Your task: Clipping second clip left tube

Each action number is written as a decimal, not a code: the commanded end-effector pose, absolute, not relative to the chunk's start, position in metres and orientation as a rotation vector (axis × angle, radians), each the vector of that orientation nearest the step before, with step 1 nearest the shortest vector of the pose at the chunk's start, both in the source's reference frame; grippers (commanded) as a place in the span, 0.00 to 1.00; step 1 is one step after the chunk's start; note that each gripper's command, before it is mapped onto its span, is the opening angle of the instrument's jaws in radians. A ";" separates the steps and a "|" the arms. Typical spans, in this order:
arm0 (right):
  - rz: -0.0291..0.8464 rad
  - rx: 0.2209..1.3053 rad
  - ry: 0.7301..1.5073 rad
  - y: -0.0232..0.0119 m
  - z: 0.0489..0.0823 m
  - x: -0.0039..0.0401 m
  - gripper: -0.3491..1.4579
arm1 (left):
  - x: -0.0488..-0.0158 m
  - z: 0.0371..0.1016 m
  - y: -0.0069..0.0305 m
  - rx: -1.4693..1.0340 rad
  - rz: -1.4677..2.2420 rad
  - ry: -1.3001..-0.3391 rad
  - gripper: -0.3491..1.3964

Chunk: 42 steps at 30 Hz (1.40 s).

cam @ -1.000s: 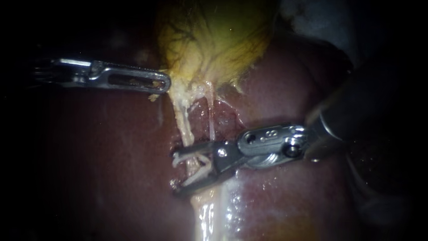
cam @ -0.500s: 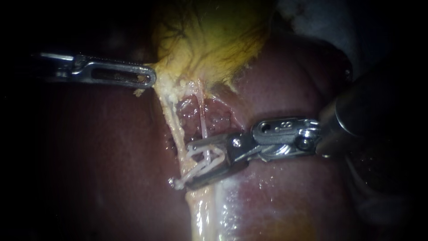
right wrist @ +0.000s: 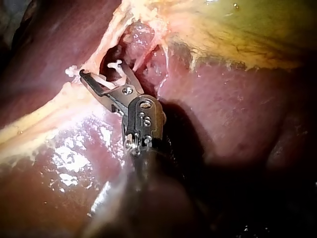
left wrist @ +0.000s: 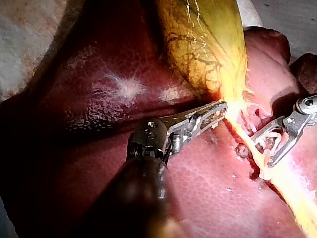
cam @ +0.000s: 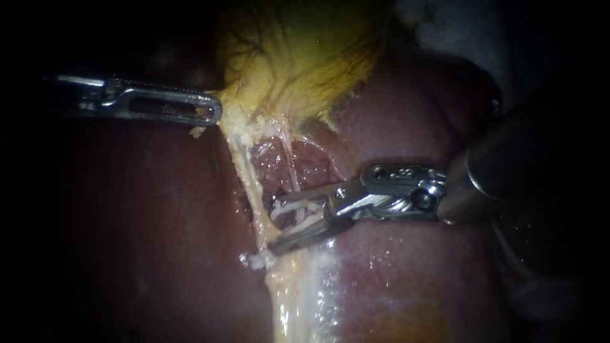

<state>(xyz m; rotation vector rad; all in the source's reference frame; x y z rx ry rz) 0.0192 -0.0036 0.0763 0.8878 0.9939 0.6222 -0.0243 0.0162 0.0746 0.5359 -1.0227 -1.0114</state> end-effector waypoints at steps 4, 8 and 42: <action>0.646 0.936 1.005 -0.0031 0.0769 0.0196 0.48 | -0.0243 0.0746 0.0162 0.536 -1.011 -1.023 0.00; 0.653 0.997 1.032 -0.0033 0.0775 0.0204 0.48 | -0.0244 0.0746 0.0162 0.536 -1.012 -1.023 0.00; 0.583 1.227 1.179 -0.0052 0.0751 0.0240 0.22 | -0.0246 0.0747 0.0162 0.535 -1.012 -1.023 0.00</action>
